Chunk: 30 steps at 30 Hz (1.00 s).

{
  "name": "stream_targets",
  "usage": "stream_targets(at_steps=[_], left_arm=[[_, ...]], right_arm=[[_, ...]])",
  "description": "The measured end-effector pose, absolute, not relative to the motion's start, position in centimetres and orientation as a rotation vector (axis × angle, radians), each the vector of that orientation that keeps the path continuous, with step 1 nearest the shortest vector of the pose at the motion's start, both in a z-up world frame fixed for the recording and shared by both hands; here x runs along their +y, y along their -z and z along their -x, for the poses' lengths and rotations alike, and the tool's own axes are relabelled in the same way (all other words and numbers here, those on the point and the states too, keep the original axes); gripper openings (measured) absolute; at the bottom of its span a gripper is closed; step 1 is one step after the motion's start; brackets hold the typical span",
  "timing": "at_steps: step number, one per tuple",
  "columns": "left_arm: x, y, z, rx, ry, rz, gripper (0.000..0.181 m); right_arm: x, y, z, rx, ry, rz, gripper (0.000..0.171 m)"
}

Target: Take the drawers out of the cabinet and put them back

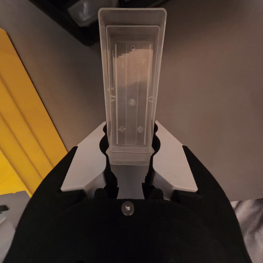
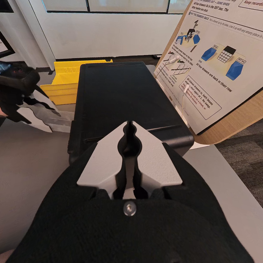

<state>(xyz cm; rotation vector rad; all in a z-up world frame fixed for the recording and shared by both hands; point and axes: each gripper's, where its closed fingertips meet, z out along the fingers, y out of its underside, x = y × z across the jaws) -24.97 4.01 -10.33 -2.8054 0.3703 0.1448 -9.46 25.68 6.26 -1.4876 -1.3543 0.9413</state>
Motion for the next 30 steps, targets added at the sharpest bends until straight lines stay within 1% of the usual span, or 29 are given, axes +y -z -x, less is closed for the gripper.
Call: stream_targets(at_steps=[3,5,19,27,30], left_arm=[[5.6,9.7,25.3,0.256,-0.078,2.776,0.06],[6.2,9.5,26.4,0.206,-0.159,2.777,0.06],[7.0,9.3,25.7,0.117,-0.08,2.875,0.06],[7.7,8.6,26.2,0.055,-0.093,2.892,0.06],[8.6,8.3,25.9,0.0,-0.037,2.857,0.06]], right_arm=[[25.7,-6.3,9.5,-1.356,-0.933,1.489,0.0],[25.7,-6.3,9.5,-1.356,-0.929,1.488,0.0],[25.7,-6.3,9.5,-1.355,-0.958,1.48,0.0],[25.7,-6.3,9.5,-1.349,-0.985,1.476,0.0],[25.7,-6.3,9.5,-1.347,-0.999,1.473,0.0]])
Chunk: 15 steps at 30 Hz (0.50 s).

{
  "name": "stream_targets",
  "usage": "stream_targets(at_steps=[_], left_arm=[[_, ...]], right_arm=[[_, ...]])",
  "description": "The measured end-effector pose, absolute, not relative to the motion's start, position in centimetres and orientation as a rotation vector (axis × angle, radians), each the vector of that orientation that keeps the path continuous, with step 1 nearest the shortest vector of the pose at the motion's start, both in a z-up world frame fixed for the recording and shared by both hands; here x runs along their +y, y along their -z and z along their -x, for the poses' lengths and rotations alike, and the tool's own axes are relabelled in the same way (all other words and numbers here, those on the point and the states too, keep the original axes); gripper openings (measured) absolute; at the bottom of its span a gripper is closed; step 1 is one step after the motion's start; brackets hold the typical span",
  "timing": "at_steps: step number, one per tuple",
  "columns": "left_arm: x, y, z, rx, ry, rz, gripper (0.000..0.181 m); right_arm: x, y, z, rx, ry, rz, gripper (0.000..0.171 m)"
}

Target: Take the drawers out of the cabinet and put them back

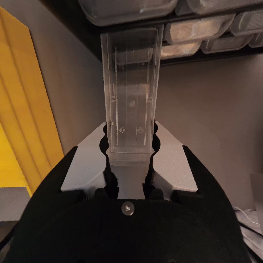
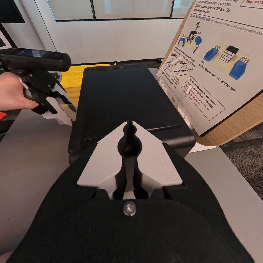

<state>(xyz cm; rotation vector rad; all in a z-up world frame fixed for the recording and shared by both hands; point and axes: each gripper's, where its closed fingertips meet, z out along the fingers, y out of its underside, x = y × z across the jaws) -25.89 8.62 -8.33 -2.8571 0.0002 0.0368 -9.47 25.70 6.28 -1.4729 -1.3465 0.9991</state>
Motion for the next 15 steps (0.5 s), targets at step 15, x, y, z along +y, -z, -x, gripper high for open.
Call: stream_targets(at_steps=[15], left_arm=[[13.5,8.3,23.6,0.153,0.08,2.549,0.086]], right_arm=[[25.7,-6.3,9.5,-1.353,-1.015,1.467,0.0]])
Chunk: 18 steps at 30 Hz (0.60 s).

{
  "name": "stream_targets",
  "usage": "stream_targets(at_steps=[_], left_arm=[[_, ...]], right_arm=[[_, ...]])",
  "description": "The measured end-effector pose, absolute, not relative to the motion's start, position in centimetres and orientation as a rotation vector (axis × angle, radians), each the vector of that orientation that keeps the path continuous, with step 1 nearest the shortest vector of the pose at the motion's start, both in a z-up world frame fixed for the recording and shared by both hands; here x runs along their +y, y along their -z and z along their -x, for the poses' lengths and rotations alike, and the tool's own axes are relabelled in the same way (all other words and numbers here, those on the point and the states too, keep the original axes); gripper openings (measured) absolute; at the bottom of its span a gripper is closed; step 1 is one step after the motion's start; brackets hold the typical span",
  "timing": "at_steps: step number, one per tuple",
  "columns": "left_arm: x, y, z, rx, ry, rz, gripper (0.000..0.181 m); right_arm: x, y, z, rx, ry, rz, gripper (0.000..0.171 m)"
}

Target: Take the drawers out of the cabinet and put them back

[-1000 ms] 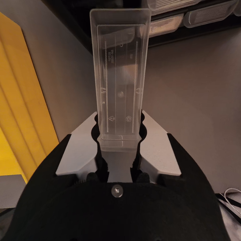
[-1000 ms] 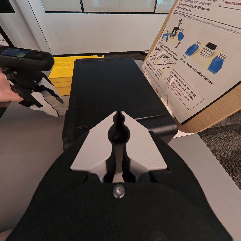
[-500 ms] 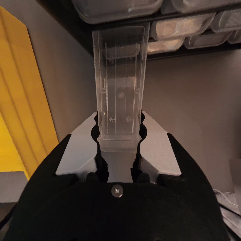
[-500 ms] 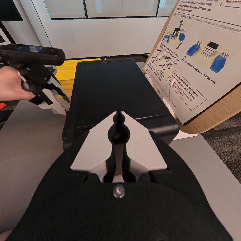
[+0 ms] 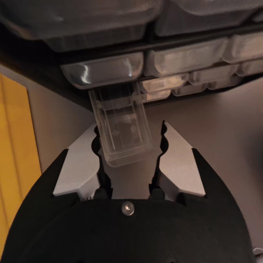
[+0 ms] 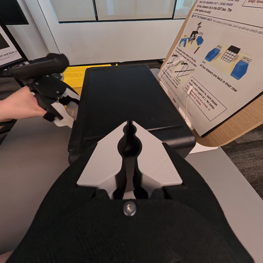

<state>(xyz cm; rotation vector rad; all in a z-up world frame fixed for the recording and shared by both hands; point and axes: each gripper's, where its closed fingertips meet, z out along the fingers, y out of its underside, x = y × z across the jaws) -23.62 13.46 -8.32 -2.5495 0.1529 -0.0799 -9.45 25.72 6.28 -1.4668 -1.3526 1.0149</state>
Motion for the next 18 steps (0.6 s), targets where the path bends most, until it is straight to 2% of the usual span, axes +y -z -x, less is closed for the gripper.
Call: stream_targets(at_steps=[1,4,8,11,16,18], left_arm=[[13.1,8.0,23.6,0.218,0.061,2.514,0.091],[12.3,5.6,24.1,0.468,-0.076,2.301,0.087],[10.2,3.2,23.9,0.766,-0.334,1.959,0.062],[8.6,4.3,23.4,0.956,-0.514,1.83,0.04],[8.2,6.1,23.2,1.057,-0.655,1.741,0.022],[8.7,6.1,23.6,1.074,-0.719,1.714,0.009]], right_arm=[[25.7,-6.3,9.4,-1.352,-1.018,1.467,0.0],[25.7,-6.3,9.4,-1.349,-1.02,1.467,0.0],[25.7,-6.3,9.4,-1.347,-1.024,1.467,0.0],[25.7,-6.3,9.5,-1.345,-1.031,1.466,0.0],[25.7,-6.3,9.4,-1.34,-1.045,1.469,0.0],[25.7,-6.3,9.4,-1.339,-1.049,1.469,0.0]])
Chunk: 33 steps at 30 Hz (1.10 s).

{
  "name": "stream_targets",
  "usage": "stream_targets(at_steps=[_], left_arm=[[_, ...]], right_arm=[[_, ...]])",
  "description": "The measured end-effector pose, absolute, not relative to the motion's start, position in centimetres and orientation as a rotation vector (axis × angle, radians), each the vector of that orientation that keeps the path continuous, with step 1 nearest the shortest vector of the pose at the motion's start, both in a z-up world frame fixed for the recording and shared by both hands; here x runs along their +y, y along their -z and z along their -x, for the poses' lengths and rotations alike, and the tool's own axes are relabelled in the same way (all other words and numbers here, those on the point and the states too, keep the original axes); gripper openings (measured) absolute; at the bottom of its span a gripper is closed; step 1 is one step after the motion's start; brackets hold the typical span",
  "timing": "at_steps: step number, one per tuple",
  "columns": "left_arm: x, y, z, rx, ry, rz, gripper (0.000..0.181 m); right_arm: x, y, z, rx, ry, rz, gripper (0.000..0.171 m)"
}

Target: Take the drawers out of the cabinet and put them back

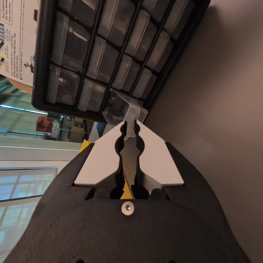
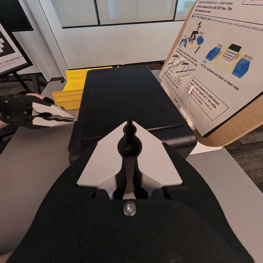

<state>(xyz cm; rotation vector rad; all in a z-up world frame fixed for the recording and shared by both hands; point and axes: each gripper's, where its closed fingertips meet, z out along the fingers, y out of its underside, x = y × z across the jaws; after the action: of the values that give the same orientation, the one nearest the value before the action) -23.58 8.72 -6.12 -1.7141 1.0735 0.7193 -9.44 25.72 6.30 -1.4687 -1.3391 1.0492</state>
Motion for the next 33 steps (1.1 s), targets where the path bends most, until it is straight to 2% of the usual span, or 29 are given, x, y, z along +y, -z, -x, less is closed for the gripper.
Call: stream_targets(at_steps=[2,21,33], left_arm=[[9.5,6.1,23.9,1.102,-0.771,1.708,0.0],[16.4,6.0,24.4,1.042,-0.738,1.787,0.0],[16.7,6.3,19.4,1.091,-0.67,1.716,0.001]], right_arm=[[25.7,-6.3,9.4,-1.34,-1.051,1.469,0.0],[25.7,-6.3,9.5,-1.333,-1.092,1.465,0.0],[25.7,-6.3,9.5,-1.328,-1.107,1.465,0.0]])
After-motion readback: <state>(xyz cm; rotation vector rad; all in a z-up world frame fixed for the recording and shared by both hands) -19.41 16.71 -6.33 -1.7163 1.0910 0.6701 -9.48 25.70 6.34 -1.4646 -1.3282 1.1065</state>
